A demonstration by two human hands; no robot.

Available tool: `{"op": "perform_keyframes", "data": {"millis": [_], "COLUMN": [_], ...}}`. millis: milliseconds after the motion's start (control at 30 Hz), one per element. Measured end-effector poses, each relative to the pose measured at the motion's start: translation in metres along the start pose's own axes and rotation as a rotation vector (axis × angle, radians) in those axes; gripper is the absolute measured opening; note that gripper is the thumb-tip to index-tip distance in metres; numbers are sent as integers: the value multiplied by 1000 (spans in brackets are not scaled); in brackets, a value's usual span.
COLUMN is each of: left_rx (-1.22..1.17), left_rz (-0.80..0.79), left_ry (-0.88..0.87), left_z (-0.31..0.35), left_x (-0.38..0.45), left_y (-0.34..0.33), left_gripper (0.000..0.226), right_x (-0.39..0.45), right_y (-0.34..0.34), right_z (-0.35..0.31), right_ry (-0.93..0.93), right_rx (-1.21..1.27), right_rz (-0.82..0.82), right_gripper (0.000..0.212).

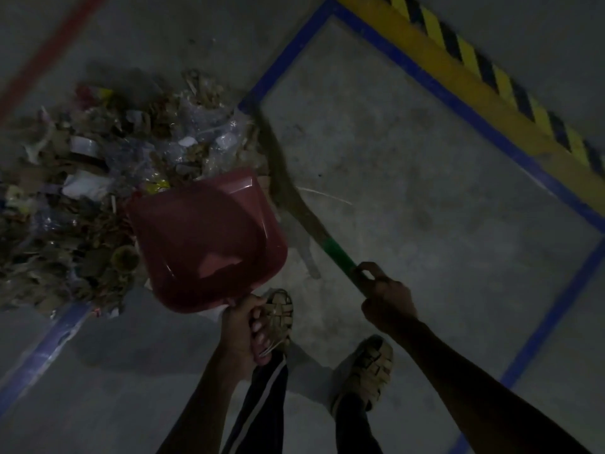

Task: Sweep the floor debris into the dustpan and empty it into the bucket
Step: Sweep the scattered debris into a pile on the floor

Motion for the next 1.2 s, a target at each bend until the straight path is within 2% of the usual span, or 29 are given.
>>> {"op": "perform_keyframes", "data": {"millis": [67, 200, 400, 533, 633, 733, 800, 933, 1100, 1200], "left_rx": [-14, -16, -33, -8, 31, 65, 73, 63, 94, 125], "left_rz": [-11, -25, -43, -56, -43, -46, -59, -88, -104, -87], "left_ry": [8, 11, 33, 20, -6, -24, -31, -53, -80, -89], "left_z": [-2, -6, -17, -26, -35, -43, -50, -64, -79, -87], "left_x": [-1, -3, -4, -5, -6, -8, -11, -19, -22, -22], "left_y": [-2, -5, -13, -14, -10, -5, -3, -7, -6, 0], "left_gripper": [39, 41, 39, 43, 43, 44, 44, 43, 48, 51], "right_x": [0, -20, -54, -75, -92, -102, -104, -100, -99, -110], "right_y": [0, 8, 4, -11, -25, -44, -54, -56, -45, -41], "right_z": [-6, -3, 37, 61, 73, 73, 68, 55, 48, 52], "right_ry": [64, 58, -17, -131, -246, -317, -295, -189, -51, -41], "right_rx": [-50, 14, 84, 86, 98, 88, 71, 85, 185, 253], "right_rz": [41, 147, 259, 297, 272, 130, 42, -4, 75, 161], "right_gripper": [67, 68, 67, 65, 63, 58, 57, 61, 67, 70]}}
Point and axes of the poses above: each hand's wrist, its own x-axis towards the middle knuckle, its own y-axis out of the back of the hand, z = x × y, the point moved 4 cm from there along x, towards the middle knuckle, and after that the axes turned 8 degrees about -x, right-handed, at the moved point
